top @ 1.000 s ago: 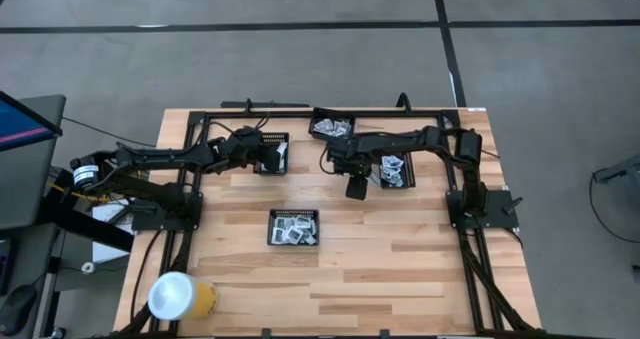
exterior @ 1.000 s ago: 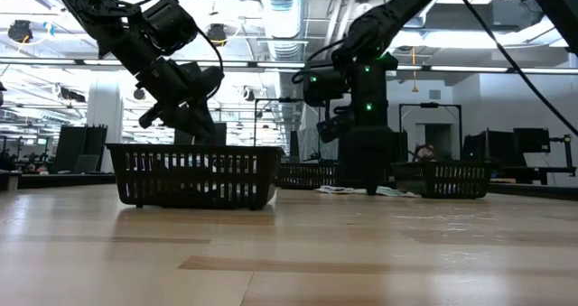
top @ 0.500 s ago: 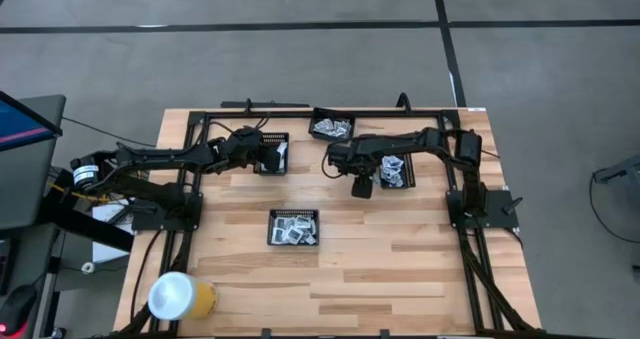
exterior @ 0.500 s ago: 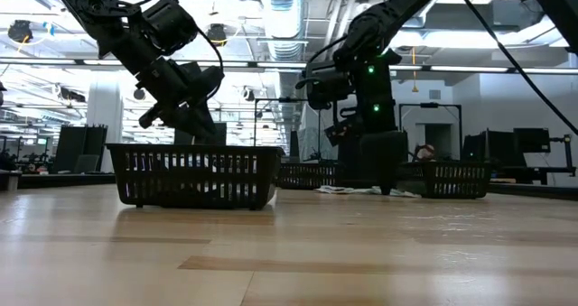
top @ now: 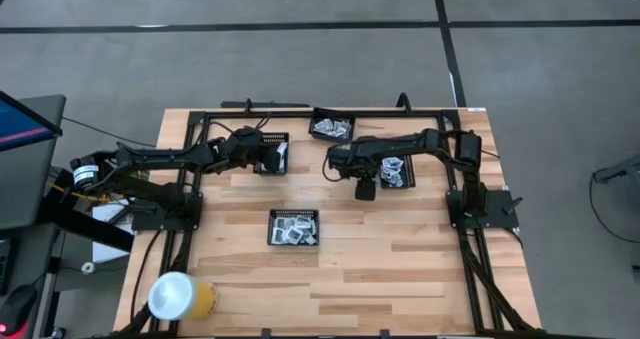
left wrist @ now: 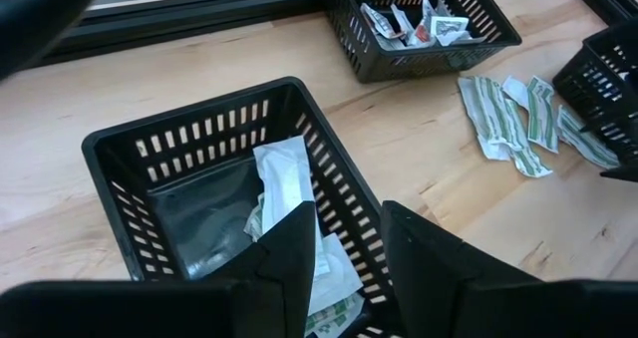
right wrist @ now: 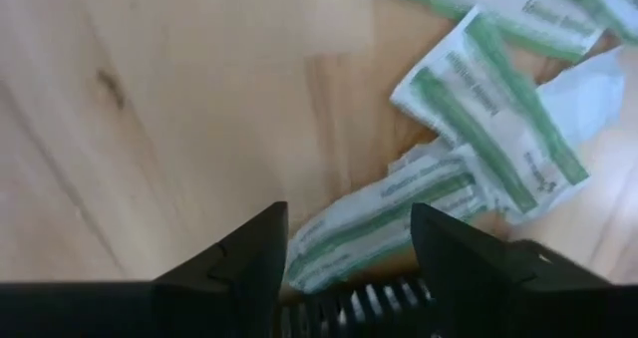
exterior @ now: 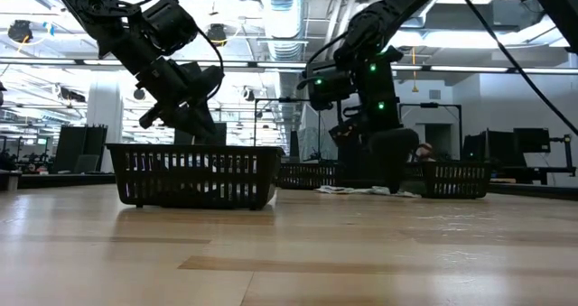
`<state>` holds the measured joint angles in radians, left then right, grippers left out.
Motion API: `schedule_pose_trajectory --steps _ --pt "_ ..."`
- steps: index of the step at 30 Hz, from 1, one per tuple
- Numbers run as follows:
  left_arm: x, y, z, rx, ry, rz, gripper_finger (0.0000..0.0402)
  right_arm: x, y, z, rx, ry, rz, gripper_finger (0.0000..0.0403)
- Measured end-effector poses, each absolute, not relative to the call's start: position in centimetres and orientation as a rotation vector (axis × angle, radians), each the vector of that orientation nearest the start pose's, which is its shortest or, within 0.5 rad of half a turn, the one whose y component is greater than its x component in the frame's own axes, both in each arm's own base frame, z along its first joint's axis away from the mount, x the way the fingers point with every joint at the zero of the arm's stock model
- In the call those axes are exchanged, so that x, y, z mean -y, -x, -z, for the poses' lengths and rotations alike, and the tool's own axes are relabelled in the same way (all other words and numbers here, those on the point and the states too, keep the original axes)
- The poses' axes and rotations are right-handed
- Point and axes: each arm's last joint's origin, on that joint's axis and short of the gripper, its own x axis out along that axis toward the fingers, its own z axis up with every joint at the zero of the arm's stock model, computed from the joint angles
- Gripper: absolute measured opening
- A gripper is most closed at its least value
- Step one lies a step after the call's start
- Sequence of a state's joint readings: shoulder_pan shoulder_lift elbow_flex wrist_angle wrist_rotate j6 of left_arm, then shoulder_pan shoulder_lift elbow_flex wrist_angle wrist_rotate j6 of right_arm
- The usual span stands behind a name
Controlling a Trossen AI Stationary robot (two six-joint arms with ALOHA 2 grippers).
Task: Pick & Place First Aid Supplies
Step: Put the green bandage into the left black bin
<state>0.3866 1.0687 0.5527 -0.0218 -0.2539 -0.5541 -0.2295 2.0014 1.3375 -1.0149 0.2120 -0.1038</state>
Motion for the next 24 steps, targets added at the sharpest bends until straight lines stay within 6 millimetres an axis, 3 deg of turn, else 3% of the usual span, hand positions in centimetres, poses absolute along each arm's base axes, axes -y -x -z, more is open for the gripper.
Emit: schedule_pose_trajectory --steps 17,24 --pt "-8.76 -19.97 -21.71 -0.361 0.557 -0.754 0.0117 8.71 -33.84 -14.58 -1.750 0.304 0.046 0.0196" --pt "-8.35 -20.14 -21.72 -0.366 0.552 -0.734 0.0117 8.96 -33.77 -14.58 -1.753 0.317 0.027 0.0196"
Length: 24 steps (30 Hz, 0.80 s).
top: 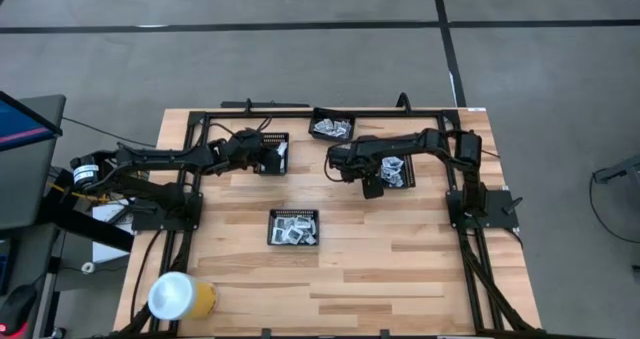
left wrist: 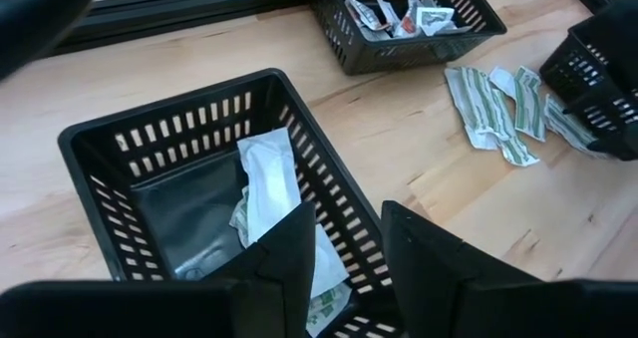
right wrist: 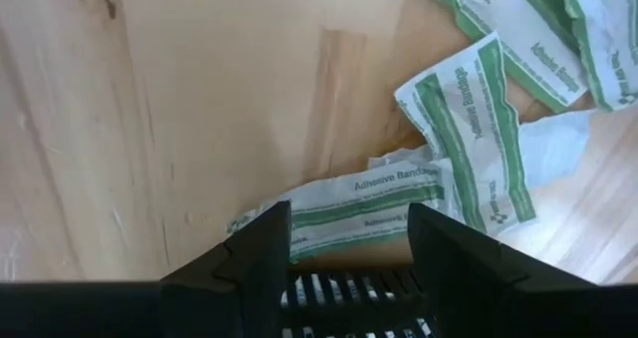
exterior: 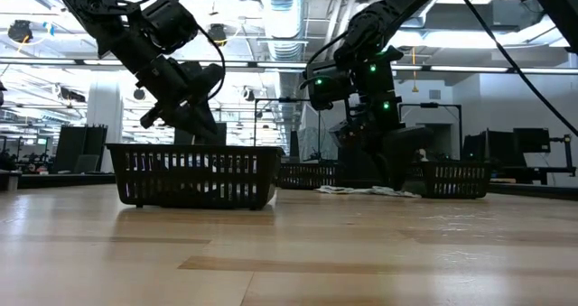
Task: Pick & Place First Aid Supplies
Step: Put the green bandage into the left black bin
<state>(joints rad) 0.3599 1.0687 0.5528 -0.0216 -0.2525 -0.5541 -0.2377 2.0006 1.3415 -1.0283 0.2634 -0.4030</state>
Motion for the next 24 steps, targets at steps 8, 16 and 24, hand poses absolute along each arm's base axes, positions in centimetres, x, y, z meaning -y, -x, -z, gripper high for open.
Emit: schedule_pose_trajectory --steps 8,16,24 --pt "-8.22 -20.19 -21.71 -0.368 0.551 -0.727 0.0117 9.14 -33.71 -14.56 -1.748 0.304 -0.005 0.0192" --pt "-8.22 -20.20 -21.73 -0.367 0.551 -0.727 0.0117 8.98 -33.96 -14.50 -1.711 0.268 -0.056 0.0192" --pt "-8.22 -20.20 -21.72 -0.367 0.551 -0.728 0.0117 8.98 -34.13 -14.48 -1.690 0.269 -0.073 0.0193"
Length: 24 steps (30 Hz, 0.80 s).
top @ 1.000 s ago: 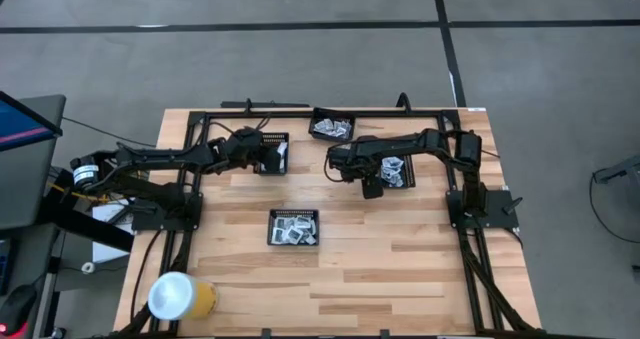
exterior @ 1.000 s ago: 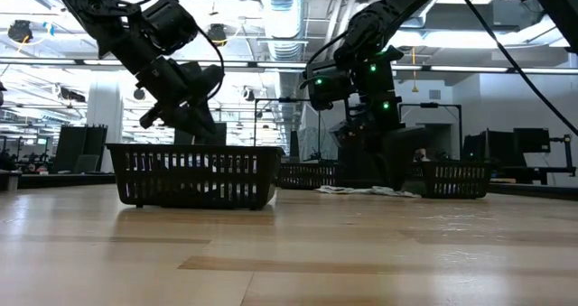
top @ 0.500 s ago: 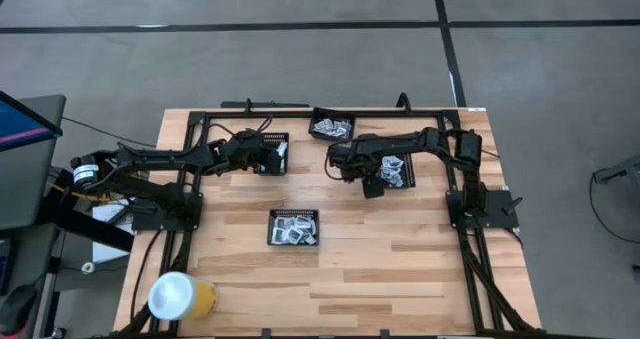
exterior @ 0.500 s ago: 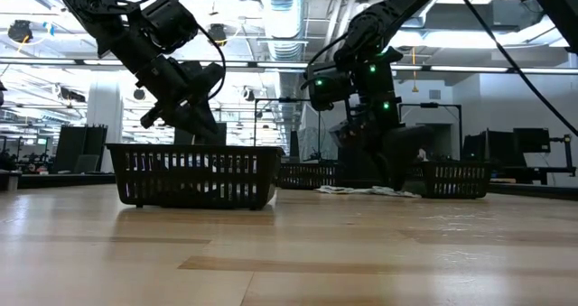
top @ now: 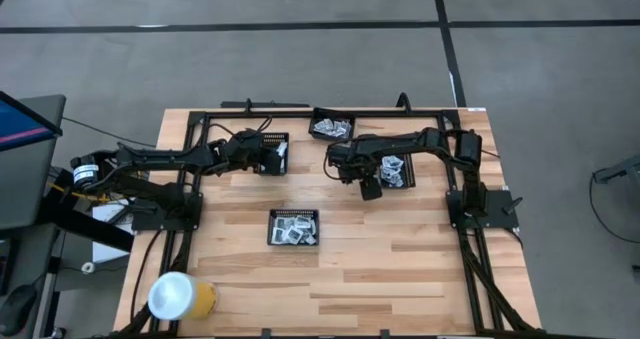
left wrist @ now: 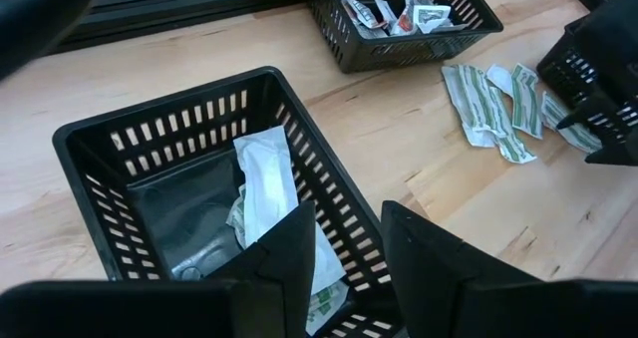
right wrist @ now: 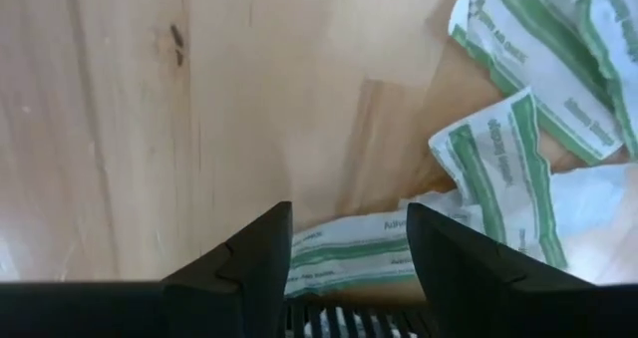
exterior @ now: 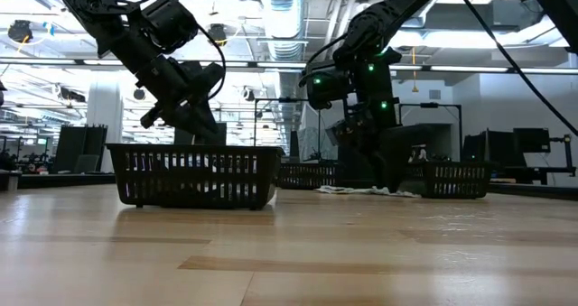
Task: Pick & Place First Aid Supplies
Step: Put the green bandage into the left black bin
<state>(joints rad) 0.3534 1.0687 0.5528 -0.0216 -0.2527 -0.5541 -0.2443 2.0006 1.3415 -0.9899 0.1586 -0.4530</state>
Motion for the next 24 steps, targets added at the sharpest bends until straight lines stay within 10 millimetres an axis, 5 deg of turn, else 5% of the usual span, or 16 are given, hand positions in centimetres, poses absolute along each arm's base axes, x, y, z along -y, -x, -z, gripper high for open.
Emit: schedule_pose_trajectory --steps 24 --pt "-8.2 -20.2 -21.7 -0.368 0.551 -0.728 0.0117 11.0 -33.8 -14.5 -1.699 0.365 -0.046 0.0188"
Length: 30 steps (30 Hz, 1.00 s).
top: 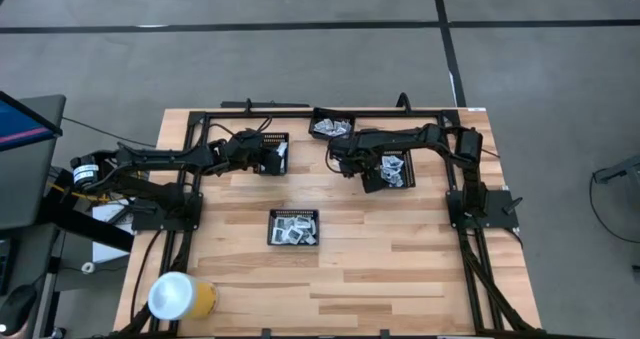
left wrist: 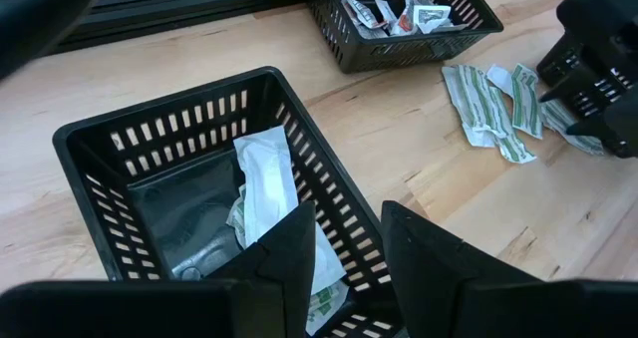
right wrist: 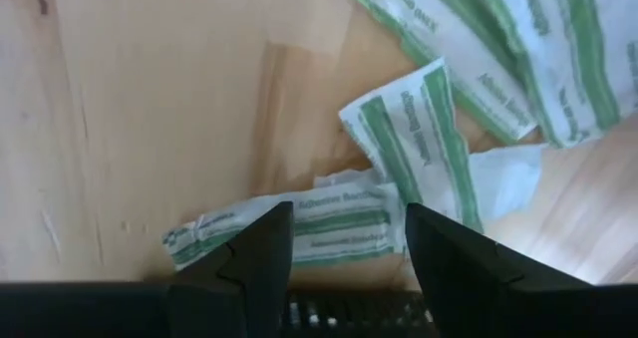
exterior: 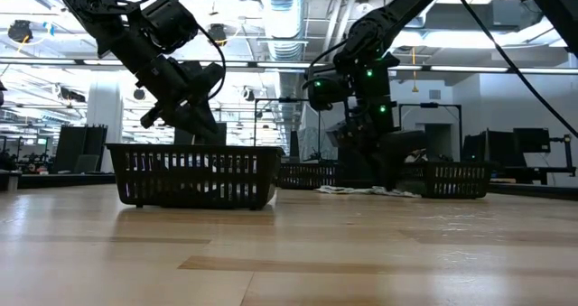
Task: Pick & Place First Aid Supplies
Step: Put the green bandage into the left black bin
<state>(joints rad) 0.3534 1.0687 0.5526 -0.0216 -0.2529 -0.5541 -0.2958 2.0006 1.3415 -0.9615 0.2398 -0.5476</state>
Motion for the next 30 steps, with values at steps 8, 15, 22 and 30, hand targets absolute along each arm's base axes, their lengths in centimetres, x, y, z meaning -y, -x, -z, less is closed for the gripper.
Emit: schedule_pose_trajectory --steps 8,15,22,30 --pt "-8.22 -20.20 -21.72 -0.367 0.551 -0.728 0.0117 11.30 -33.94 -14.50 -1.681 0.381 -0.060 0.0188" --pt "-8.22 -20.19 -21.71 -0.368 0.551 -0.728 0.0117 11.81 -33.84 -14.49 -1.674 0.373 -0.059 0.0188" --pt "-8.22 -20.19 -21.72 -0.367 0.551 -0.728 0.0117 11.98 -33.83 -14.48 -1.663 0.354 -0.065 0.0188" --pt "-8.22 -20.19 -21.71 -0.368 0.551 -0.728 0.0118 11.99 -34.05 -14.48 -1.642 0.361 -0.057 0.0163"
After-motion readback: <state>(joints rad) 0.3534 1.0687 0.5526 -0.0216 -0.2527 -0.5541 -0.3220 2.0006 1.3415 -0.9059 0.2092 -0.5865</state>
